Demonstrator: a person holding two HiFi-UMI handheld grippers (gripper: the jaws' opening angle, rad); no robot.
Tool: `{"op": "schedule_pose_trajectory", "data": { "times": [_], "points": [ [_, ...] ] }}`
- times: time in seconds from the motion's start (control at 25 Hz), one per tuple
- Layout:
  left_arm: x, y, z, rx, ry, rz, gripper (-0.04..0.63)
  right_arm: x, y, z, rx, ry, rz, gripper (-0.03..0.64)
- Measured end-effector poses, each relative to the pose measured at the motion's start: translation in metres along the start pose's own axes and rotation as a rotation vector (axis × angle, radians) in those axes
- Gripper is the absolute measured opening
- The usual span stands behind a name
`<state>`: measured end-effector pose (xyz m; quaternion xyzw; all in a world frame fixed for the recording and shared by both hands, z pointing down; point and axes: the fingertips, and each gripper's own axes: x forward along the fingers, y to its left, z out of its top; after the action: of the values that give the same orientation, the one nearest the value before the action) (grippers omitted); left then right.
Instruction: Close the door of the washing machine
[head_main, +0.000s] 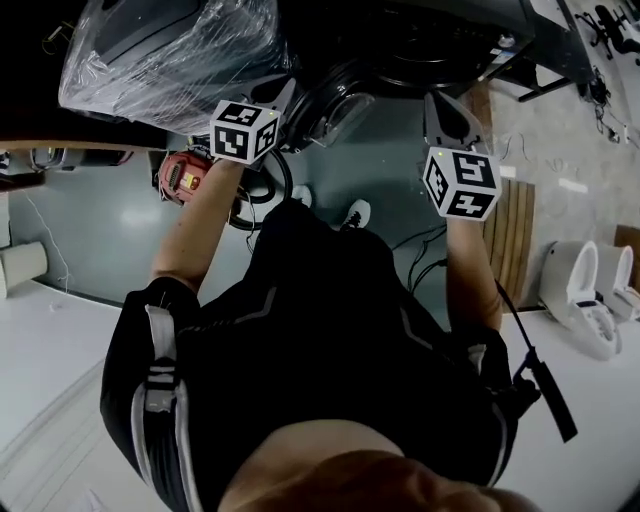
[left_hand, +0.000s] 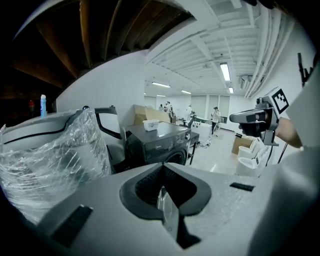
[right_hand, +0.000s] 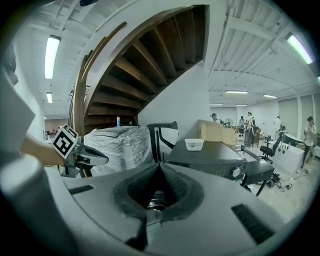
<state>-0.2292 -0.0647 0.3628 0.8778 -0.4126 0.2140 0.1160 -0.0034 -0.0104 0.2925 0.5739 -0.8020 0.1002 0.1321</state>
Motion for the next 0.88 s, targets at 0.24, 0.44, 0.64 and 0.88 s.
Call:
{"op": "schedule_pose_trajectory", "data": {
  "times": [0.24,0.44,0.64,0.88],
  "points": [
    [0.042,0.028,-0.028,0.011,0.055,-0.073,0.003,0.039,0.009,-0.033,0.023,0.078,-0.069,0.005],
    [0.073,0.045,-0.064,0.039,0.153,-0.169,0.003,0.071,0.039,-0.08,0.083,0.172,-0.083,0.02],
    [0.095,0.065,-0.102,0.031,0.249,-0.218,0.005,0.103,0.082,-0.124,0.143,0.269,-0.066,0.041],
    [0.119,0.064,-0.144,0.036,0.357,-0.311,0.008,0.138,0.124,-0.177,0.201,0.368,-0.049,0.061]
  ]
}}
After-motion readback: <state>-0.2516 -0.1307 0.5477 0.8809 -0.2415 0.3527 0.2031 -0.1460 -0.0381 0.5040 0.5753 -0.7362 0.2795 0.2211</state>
